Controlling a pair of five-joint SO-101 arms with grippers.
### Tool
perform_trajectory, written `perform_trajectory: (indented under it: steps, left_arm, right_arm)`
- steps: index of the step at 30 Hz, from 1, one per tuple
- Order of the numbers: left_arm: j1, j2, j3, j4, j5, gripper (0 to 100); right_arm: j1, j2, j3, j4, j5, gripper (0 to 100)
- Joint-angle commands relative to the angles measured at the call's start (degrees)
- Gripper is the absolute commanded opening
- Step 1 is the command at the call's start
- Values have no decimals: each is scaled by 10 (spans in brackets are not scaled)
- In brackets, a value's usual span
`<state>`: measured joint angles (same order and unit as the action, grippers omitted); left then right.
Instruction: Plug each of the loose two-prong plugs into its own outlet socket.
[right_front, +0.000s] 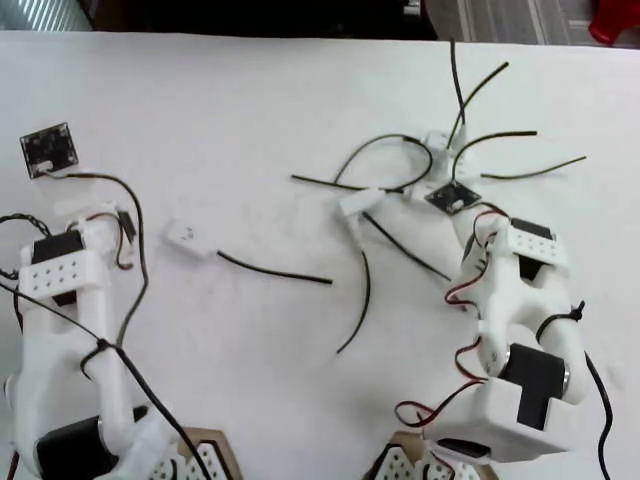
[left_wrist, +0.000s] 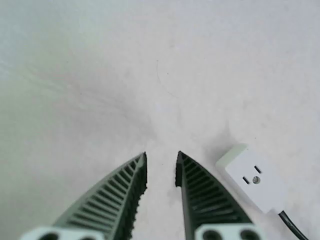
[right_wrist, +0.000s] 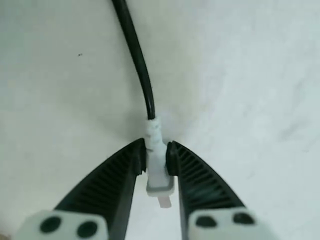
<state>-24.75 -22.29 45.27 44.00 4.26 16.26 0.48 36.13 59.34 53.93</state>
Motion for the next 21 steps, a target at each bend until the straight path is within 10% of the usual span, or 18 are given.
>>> perform_trajectory:
  steps: [1, 21]
  left_arm:
    - [5, -24, -3, -11, 5, 110]
    - [5, -24, -3, -11, 5, 110]
  right_arm:
    - [7, -7, -42, 40, 4, 108]
    - [55, -1, -69, 87, 71, 70]
